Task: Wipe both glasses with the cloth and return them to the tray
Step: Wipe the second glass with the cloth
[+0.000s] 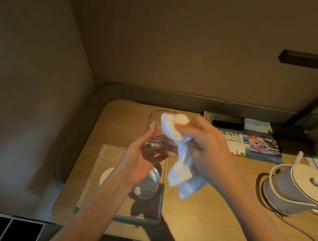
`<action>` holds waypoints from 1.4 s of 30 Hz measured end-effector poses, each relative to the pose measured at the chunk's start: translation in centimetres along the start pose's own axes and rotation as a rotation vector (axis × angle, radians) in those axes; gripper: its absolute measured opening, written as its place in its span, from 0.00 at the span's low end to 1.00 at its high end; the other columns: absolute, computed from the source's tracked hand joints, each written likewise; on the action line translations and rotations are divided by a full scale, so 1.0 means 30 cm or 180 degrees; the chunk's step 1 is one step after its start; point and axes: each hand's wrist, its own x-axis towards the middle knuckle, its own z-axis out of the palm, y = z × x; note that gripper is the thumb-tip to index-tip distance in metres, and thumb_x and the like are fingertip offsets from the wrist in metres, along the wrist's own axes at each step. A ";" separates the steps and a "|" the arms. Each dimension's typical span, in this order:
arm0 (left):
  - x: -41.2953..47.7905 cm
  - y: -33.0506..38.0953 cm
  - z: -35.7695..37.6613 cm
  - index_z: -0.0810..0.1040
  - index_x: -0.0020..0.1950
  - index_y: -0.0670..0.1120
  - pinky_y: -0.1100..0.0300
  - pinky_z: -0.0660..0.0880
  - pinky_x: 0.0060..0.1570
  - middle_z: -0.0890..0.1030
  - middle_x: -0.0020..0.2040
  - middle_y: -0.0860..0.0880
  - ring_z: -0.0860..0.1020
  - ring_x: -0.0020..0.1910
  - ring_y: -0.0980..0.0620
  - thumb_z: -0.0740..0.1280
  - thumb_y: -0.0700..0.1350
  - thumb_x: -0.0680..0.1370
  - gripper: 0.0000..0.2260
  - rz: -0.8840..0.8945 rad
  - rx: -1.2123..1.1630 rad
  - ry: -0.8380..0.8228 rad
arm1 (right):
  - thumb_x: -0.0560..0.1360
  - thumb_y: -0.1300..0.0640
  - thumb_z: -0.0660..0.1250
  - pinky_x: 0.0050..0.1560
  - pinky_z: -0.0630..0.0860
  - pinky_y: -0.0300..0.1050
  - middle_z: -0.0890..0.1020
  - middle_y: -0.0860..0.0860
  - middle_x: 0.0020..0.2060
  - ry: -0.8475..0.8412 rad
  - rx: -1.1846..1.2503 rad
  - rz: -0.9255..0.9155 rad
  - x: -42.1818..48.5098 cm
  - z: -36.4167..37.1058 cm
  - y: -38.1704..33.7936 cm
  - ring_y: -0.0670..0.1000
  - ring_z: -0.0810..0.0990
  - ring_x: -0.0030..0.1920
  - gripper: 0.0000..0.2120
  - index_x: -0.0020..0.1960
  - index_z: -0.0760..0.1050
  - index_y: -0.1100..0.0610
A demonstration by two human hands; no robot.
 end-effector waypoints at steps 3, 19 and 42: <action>-0.003 -0.017 0.033 0.74 0.70 0.38 0.48 0.74 0.57 0.80 0.56 0.41 0.80 0.53 0.43 0.78 0.60 0.65 0.41 -0.0104 0.0073 -0.0066 | 0.65 0.66 0.54 0.36 0.73 0.57 0.74 0.55 0.42 0.0323 0.0000 0.0317 0.057 -0.023 0.016 0.60 0.74 0.40 0.21 0.49 0.80 0.55; 0.010 -0.020 0.073 0.81 0.60 0.41 0.47 0.76 0.58 0.85 0.53 0.41 0.82 0.56 0.42 0.57 0.67 0.74 0.33 0.0172 0.0255 -0.0110 | 0.65 0.65 0.58 0.29 0.74 0.55 0.75 0.54 0.43 -0.0012 -0.0172 -0.0252 -0.057 -0.013 -0.011 0.59 0.76 0.36 0.19 0.48 0.79 0.48; 0.058 -0.007 0.069 0.76 0.70 0.46 0.41 0.69 0.70 0.79 0.67 0.38 0.77 0.67 0.39 0.75 0.59 0.71 0.31 -0.0399 -0.0272 -0.0556 | 0.64 0.66 0.56 0.30 0.72 0.54 0.74 0.54 0.42 0.0429 -0.0102 0.0155 0.054 -0.037 0.064 0.59 0.74 0.36 0.19 0.47 0.78 0.50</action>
